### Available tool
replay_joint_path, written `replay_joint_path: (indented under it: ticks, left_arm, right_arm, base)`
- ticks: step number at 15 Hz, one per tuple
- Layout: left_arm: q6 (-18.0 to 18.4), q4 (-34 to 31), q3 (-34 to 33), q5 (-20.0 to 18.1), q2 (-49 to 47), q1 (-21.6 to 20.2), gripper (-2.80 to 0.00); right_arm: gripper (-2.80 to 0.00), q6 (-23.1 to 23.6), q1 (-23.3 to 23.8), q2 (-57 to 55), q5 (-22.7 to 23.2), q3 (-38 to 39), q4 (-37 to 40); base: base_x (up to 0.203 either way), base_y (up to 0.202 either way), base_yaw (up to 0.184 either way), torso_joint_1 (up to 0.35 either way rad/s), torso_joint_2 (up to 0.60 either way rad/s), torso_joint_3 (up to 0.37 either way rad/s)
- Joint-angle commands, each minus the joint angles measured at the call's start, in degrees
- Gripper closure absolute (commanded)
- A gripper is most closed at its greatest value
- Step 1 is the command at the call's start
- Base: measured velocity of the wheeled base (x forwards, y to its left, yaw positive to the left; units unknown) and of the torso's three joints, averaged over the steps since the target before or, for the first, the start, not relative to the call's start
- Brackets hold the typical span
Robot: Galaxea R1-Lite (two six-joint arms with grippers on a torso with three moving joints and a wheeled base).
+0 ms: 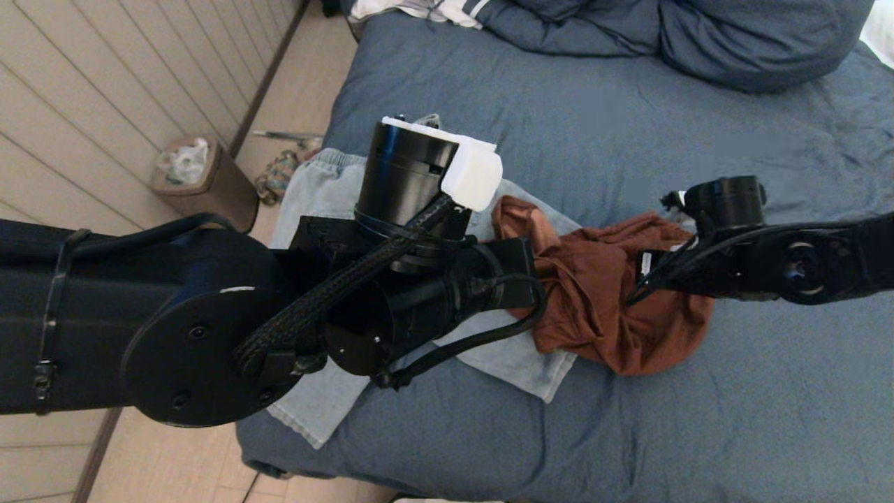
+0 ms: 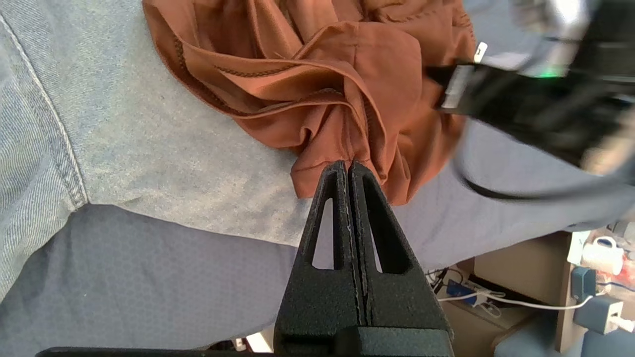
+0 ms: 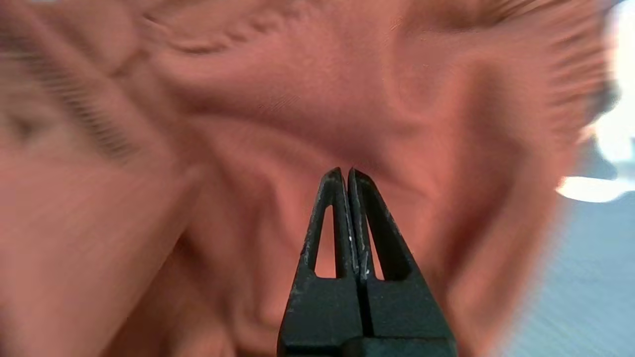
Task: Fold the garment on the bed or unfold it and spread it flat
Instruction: Unford the brown shorts
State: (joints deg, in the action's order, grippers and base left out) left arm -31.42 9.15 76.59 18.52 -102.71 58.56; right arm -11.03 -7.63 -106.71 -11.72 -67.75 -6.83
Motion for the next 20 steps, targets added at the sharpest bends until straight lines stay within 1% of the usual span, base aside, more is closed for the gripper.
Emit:
replay_joint_path:
  ticks: [1,4,6,9,12,17,20]
  left_arm:
    - [-0.14,0.08,0.15,0.12,0.04,0.06,0.00]
    - [-0.21,0.24,-0.13,0.03,-0.36,0.37,0.00]
    - [-0.17,0.26,-0.39,0.06,-0.30,0.94,0.00]
    - [-0.14,0.33,-0.39,0.03,-0.55,1.01,0.00]
    - [-0.16,0.34,-0.39,0.07,-0.66,1.03,0.00]
    - [-0.16,0.43,-0.39,0.10,-0.57,0.94,0.00]
    - [-0.22,0.43,-0.39,0.03,-0.44,1.03,0.00]
  right_arm:
    - [0.00,-1.92,-3.61,-5.86,0.02,-1.16,-0.01]
    - [0.00,-3.75,-10.61,-5.03,0.03,0.95,-0.16]
    - [0.00,-4.38,-15.70,-1.20,-0.01,2.42,-0.12]
    - [0.00,-4.42,-22.45,1.25,-0.17,5.99,-0.33]
    - [0.00,-3.99,-28.70,1.19,-0.24,9.54,-0.55]
    - [0.00,-3.04,-33.40,-1.06,0.65,17.33,-0.72]
    - [0.00,-3.01,-33.68,-0.30,0.64,18.70,-0.73]
  base:
    - [0.000,0.000,0.000,0.000,0.00,0.000]
    - [0.000,0.000,0.000,0.000,0.00,0.000]
    - [0.000,0.000,0.000,0.000,0.00,0.000]
    - [0.000,0.000,0.000,0.000,0.00,0.000]
    - [0.000,0.000,0.000,0.000,0.00,0.000]
    - [0.000,0.000,0.000,0.000,0.00,0.000]
    - [0.000,0.000,0.000,0.000,0.00,0.000]
